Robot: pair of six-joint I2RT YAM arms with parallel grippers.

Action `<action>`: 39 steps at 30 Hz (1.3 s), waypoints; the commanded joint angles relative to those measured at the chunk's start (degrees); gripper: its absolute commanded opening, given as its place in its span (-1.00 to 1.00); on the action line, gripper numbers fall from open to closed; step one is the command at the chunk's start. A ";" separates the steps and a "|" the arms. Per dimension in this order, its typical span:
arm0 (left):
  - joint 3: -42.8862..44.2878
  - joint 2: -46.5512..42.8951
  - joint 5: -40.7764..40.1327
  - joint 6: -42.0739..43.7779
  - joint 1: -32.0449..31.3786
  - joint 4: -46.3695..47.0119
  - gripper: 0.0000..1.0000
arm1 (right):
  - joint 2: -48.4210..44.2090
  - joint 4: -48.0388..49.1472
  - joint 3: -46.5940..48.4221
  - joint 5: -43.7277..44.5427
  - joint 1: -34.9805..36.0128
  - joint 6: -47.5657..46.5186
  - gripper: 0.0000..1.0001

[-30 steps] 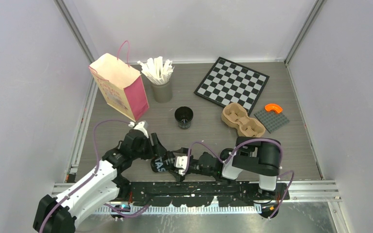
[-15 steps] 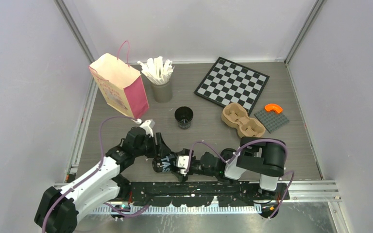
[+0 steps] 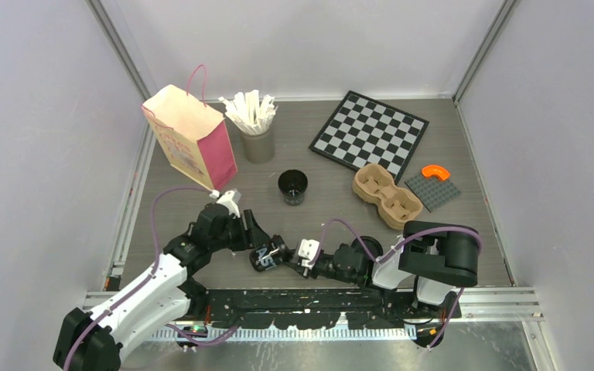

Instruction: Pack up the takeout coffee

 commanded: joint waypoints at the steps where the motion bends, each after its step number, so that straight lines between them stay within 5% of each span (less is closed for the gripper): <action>1: -0.28 -1.03 2.57 -3.39 0.00 2.31 0.12 | -1.53 2.58 0.99 1.30 -0.23 5.33 -0.23; 13: -1.15 -3.20 2.69 -5.64 -0.07 1.33 0.08 | -1.77 6.72 -1.24 3.19 -0.18 7.14 -0.60; 17: 4.74 -4.47 -0.12 -2.83 -0.07 -5.14 0.26 | -8.12 2.90 -2.00 2.83 -0.12 7.19 -0.62; 20: 11.73 -4.51 -3.75 1.75 -0.07 -13.72 0.35 | -17.12 -13.01 1.15 4.66 -0.07 6.18 -0.64; 23: 19.48 -4.21 -5.89 6.09 -0.07 -20.07 0.54 | -26.77 -40.42 7.79 9.88 0.12 5.81 -0.65; 26: 24.57 -4.32 -5.26 10.39 -0.04 -24.64 0.97 | -38.39 -61.89 14.28 12.70 0.39 7.84 -0.65; 32: 29.67 -6.65 -9.55 17.23 -0.07 -31.32 1.00 | -49.42 -92.48 28.66 19.09 0.37 10.77 -0.65; 39: 24.04 -13.28 -12.85 19.71 -0.06 -29.24 0.99 | -45.13 -114.87 42.49 32.86 0.34 6.63 -0.60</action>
